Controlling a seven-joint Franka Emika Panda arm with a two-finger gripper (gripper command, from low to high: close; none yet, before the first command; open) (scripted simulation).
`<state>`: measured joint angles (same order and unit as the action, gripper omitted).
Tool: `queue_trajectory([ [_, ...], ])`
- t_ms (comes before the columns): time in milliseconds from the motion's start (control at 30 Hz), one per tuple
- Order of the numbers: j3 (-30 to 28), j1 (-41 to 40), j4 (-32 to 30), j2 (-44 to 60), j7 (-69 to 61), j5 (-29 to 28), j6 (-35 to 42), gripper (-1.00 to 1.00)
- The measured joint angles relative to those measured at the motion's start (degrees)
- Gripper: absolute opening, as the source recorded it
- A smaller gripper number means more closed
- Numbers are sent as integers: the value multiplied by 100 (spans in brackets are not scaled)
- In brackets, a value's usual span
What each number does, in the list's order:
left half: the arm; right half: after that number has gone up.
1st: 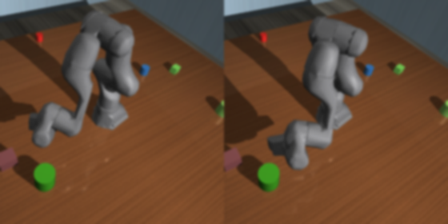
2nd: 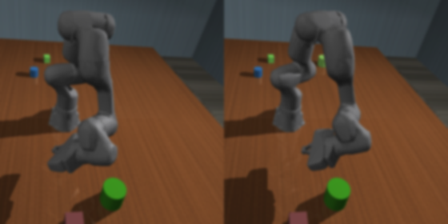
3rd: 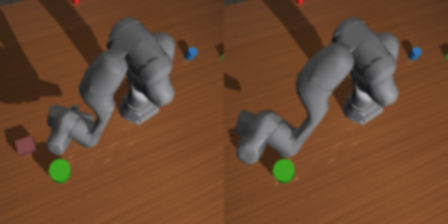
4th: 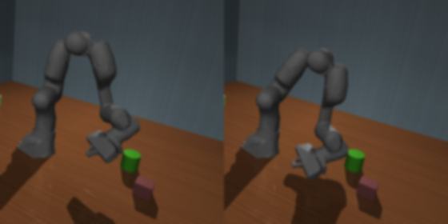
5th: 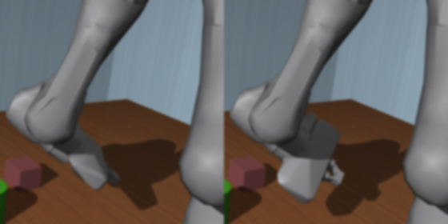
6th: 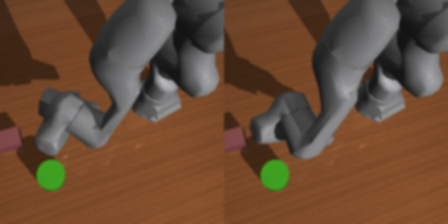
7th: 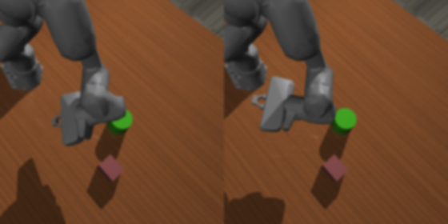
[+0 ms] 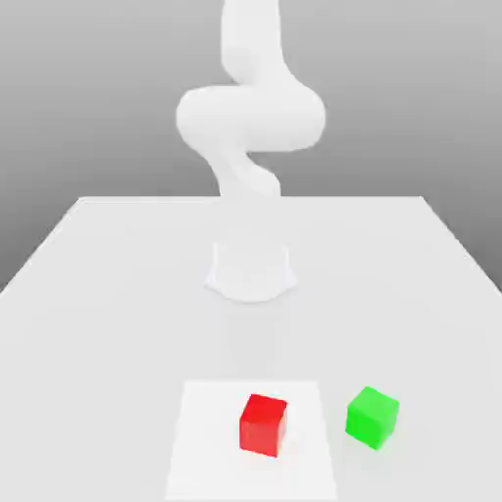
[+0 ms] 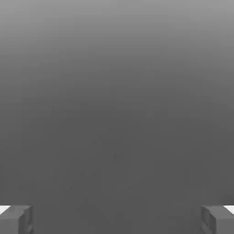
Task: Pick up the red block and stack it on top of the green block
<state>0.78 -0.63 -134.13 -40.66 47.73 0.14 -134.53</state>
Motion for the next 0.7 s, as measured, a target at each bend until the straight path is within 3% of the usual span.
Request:
queue_trajectory([
  [700,421,-233,-1941,4403,1759,-123,-2357,0],
])
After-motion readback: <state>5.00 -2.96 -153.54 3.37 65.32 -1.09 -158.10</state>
